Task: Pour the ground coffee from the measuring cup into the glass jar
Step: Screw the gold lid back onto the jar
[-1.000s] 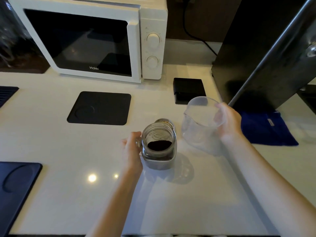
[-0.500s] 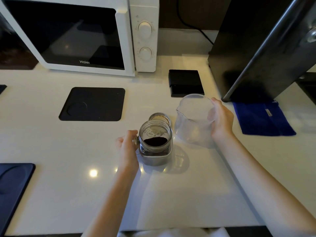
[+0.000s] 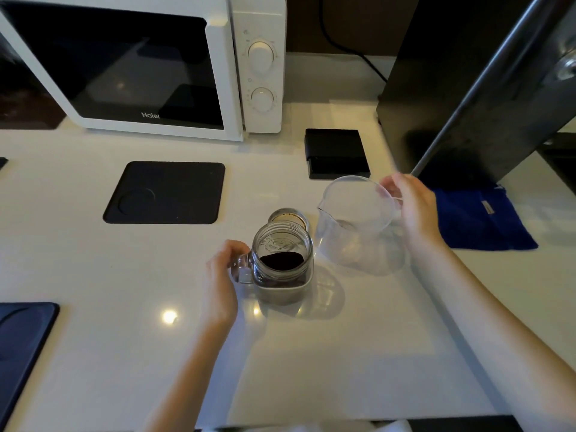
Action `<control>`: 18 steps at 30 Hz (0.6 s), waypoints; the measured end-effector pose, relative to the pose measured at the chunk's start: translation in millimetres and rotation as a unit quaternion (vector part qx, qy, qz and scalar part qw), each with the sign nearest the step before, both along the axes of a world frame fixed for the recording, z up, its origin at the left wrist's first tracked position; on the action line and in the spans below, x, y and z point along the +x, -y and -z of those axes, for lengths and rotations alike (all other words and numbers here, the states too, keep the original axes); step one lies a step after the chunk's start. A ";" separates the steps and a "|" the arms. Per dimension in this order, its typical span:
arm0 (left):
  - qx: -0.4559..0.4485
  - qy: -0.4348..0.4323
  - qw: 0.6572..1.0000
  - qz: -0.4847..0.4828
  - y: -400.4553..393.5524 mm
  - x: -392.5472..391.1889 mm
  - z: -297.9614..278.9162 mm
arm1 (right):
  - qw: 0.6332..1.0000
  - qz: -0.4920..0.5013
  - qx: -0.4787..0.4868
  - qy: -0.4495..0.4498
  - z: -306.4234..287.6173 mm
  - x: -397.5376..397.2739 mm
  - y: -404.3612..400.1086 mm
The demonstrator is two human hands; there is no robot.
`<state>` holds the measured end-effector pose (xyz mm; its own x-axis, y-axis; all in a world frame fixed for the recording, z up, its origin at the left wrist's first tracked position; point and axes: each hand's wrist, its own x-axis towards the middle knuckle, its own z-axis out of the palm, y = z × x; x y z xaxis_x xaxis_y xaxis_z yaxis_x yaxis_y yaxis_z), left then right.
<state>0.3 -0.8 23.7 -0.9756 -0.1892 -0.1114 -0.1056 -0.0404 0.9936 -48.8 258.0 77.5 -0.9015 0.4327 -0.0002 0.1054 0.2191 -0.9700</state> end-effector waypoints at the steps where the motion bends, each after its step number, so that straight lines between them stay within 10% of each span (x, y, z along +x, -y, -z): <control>1: 0.003 0.003 1.000 0.019 3.0 3.0 1.7 | 0.999 -0.035 0.002 -0.017 -7.5 -3.4 -0.6; 9: -0.492 -0.106 0.830 0.240 55.7 24.0 12.0 | 0.841 -0.383 0.375 0.079 -59.1 -51.0 58.2; 15: -0.569 -0.065 0.787 0.229 40.8 24.3 17.5 | 0.643 -0.487 0.562 0.182 -46.9 -67.9 124.4; 18: -0.581 -0.066 0.779 0.227 36.8 25.6 20.1 | 0.609 -0.488 0.593 0.199 -36.1 -66.1 139.4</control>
